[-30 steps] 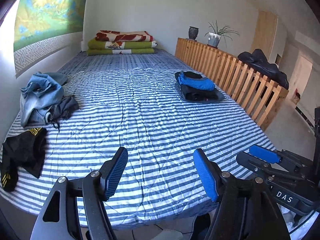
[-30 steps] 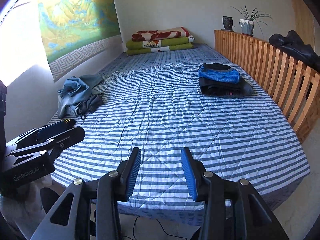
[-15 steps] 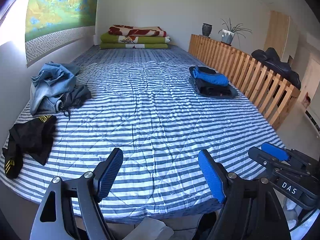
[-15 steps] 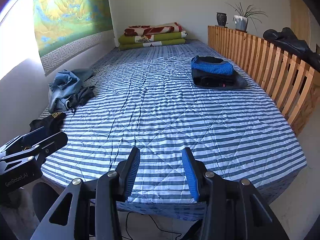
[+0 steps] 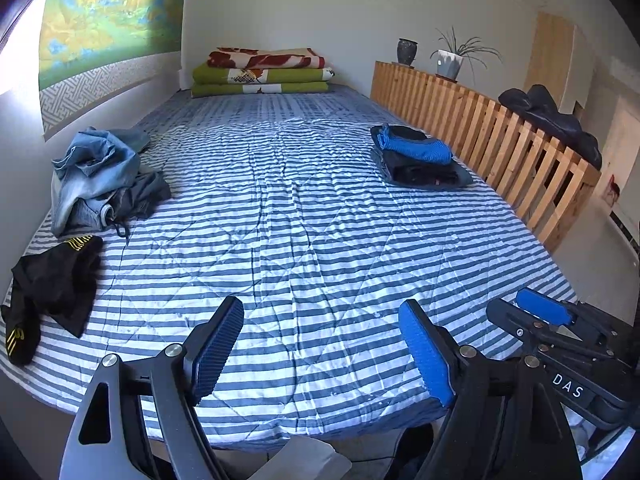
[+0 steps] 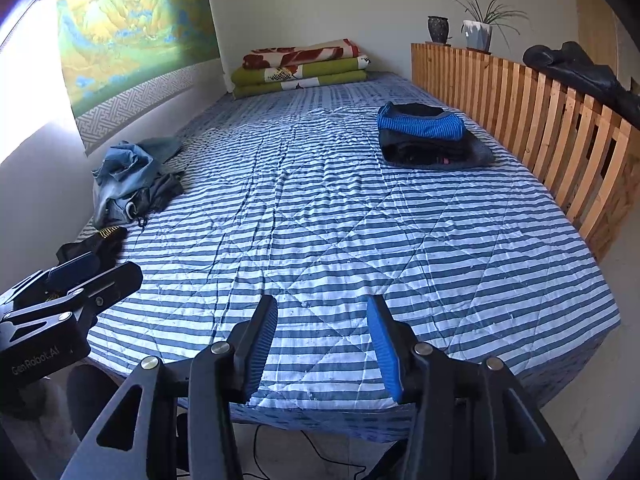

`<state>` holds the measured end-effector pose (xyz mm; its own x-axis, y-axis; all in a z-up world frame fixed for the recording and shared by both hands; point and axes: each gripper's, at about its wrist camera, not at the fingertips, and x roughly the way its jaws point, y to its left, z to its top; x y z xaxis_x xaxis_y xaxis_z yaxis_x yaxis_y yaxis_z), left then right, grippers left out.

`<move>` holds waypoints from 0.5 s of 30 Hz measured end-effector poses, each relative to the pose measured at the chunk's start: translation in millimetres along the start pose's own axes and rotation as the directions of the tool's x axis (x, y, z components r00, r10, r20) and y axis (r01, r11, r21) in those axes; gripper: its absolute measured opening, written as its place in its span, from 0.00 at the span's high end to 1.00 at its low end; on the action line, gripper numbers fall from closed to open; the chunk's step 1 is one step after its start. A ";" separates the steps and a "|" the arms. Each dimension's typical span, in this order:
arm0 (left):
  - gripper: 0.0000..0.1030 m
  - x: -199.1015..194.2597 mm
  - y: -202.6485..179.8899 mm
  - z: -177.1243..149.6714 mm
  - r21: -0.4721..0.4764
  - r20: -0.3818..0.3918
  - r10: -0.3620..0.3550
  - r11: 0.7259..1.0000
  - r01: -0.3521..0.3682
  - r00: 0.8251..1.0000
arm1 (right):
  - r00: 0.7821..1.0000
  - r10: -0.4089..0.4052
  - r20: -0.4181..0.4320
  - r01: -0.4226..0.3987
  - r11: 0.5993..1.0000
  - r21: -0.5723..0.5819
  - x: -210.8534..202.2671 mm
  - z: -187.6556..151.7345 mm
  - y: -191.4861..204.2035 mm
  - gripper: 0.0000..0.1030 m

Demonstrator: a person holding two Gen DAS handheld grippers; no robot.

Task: Fold small clothes

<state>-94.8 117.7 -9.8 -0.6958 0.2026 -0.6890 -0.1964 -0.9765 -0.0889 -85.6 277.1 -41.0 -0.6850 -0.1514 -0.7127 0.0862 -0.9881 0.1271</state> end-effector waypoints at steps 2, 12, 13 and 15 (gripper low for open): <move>0.19 2.5 -2.5 0.3 0.001 -0.002 0.000 1.000 0.000 1.000 | 1.000 -0.001 -0.001 0.001 1.000 0.004 0.9 0.3 -1.4 0.58; 0.19 8.9 -6.0 -0.4 0.002 -0.006 0.000 1.000 0.000 1.000 | 1.000 0.006 -0.012 -0.006 1.000 0.014 4.6 -1.2 -2.8 0.58; 0.19 8.9 -6.2 -0.3 0.001 -0.007 0.001 1.000 -0.001 1.000 | 1.000 0.007 -0.012 -0.006 1.000 0.013 4.9 -1.2 -2.1 0.58; 0.18 9.1 -5.6 -0.4 -0.002 -0.007 0.000 1.000 -0.001 1.000 | 1.000 0.006 -0.013 -0.006 1.000 0.013 5.9 -1.4 -0.9 0.58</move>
<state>-99.8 124.9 -15.8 -0.6909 0.2016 -0.6943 -0.1947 -0.9767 -0.0899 -88.7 277.1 -46.3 -0.6747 -0.1579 -0.7210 0.0810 -0.9868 0.1404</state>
